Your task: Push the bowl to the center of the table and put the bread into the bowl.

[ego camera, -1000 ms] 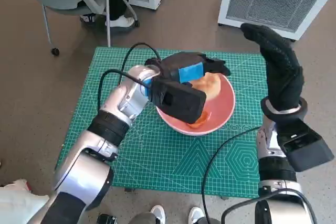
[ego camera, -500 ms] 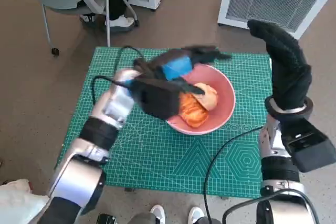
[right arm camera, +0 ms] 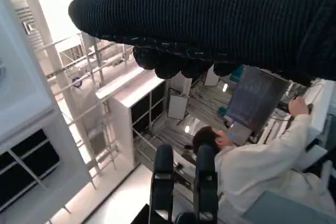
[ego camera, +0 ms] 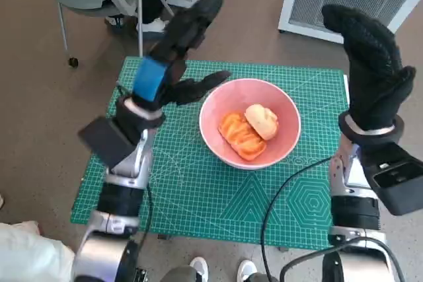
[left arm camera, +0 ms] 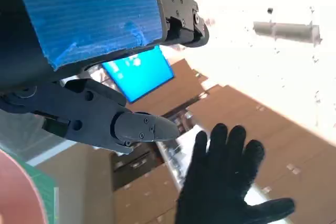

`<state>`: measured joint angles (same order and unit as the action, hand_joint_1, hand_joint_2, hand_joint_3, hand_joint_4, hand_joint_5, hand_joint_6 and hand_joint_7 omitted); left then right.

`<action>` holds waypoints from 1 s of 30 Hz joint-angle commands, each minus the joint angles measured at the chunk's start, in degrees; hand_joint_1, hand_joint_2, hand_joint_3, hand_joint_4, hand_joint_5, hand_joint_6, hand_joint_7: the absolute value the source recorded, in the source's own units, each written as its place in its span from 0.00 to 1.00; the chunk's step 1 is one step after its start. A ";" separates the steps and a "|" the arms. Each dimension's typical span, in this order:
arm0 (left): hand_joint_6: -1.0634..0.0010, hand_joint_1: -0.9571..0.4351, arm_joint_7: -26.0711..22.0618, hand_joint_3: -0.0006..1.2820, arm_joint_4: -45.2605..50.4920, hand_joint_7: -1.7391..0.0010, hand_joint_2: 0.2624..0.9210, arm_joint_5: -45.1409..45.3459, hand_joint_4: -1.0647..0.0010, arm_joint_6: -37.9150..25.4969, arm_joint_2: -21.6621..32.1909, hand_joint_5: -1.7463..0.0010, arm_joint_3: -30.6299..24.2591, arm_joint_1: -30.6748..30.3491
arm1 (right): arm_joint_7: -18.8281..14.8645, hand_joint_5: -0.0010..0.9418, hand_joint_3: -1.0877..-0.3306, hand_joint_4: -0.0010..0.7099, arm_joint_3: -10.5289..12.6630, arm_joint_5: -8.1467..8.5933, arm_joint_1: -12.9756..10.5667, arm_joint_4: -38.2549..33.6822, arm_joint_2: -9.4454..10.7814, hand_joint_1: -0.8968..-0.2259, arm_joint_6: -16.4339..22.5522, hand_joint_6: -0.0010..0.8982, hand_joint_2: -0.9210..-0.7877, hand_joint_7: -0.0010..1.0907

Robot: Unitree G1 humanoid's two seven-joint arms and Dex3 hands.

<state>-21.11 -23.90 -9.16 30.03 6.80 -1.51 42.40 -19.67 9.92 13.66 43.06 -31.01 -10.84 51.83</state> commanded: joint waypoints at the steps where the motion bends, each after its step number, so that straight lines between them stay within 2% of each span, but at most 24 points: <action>1: 0.97 0.43 3.09 0.25 4.58 0.62 1.00 0.96 0.75 2.58 -1.38 1.00 -0.74 -2.39 | 2.69 0.00 0.44 0.49 -0.31 -2.13 -0.47 1.77 0.90 0.48 -2.35 0.26 0.00 0.30; 7: 1.00 0.44 3.89 0.27 8.05 0.59 1.00 0.44 0.77 1.10 -1.25 1.00 -0.64 -3.85 | 4.49 0.00 0.44 0.50 -0.82 -4.22 -0.34 3.08 1.06 0.47 -3.36 0.26 0.00 0.30; 30: 1.00 0.43 2.11 0.28 9.21 0.62 1.00 -1.60 0.79 -1.00 -2.48 1.00 -0.25 -4.20 | 5.41 0.01 0.43 0.51 -1.87 -7.56 -0.48 4.39 -0.76 0.47 -4.44 0.25 0.00 0.31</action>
<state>-18.64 -15.16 -9.97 29.02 4.53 -1.83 38.61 -14.82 8.27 6.69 43.26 -26.67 -11.10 47.82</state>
